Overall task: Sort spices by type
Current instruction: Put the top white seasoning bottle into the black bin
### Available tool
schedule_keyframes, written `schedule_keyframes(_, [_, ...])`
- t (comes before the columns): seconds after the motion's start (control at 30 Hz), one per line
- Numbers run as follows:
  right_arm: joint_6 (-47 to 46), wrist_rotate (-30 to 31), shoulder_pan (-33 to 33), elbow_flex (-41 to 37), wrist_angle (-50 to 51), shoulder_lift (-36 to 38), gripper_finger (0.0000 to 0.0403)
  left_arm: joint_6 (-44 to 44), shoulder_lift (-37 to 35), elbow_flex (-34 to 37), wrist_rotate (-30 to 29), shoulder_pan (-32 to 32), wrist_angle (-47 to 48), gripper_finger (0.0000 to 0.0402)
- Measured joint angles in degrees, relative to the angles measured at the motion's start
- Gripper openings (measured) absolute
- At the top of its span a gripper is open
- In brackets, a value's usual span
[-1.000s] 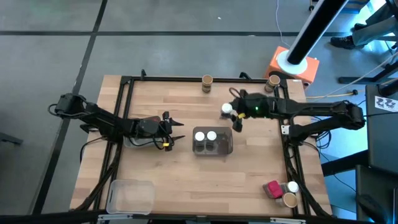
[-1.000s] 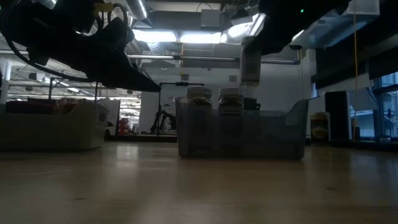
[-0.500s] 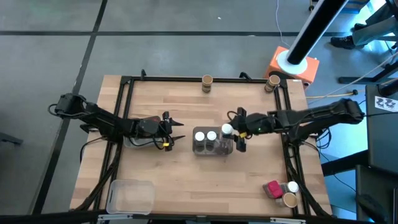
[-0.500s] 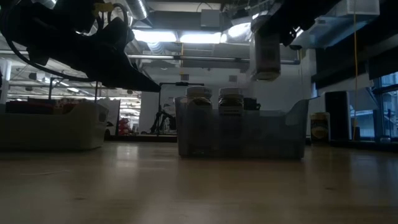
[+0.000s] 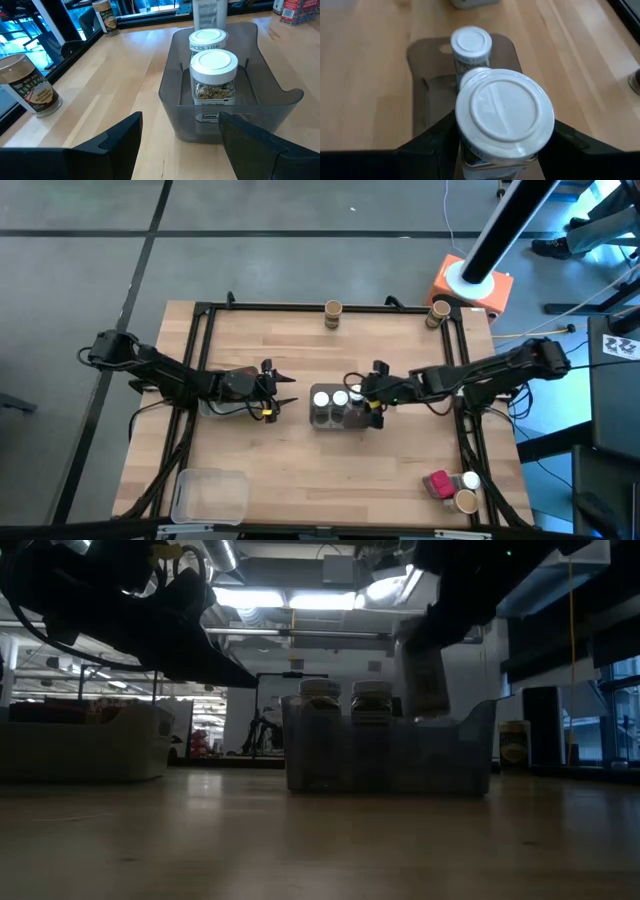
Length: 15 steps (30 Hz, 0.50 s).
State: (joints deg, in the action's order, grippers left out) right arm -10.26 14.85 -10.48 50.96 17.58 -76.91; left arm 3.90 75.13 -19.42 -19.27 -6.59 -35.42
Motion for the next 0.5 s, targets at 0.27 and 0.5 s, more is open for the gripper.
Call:
schedule_keyframes(0.27, [0.02,0.95,-0.04,0.0,0.01,-3.6,0.0212,0.0,0.0,0.0,0.0,0.0,0.11,0.0249])
schedule_keyframes(0.5, [0.19,1.19,-0.04,0.0,-0.22,-4.02,0.0212,0.0,0.0,0.0,0.02,0.0,0.52,0.0249])
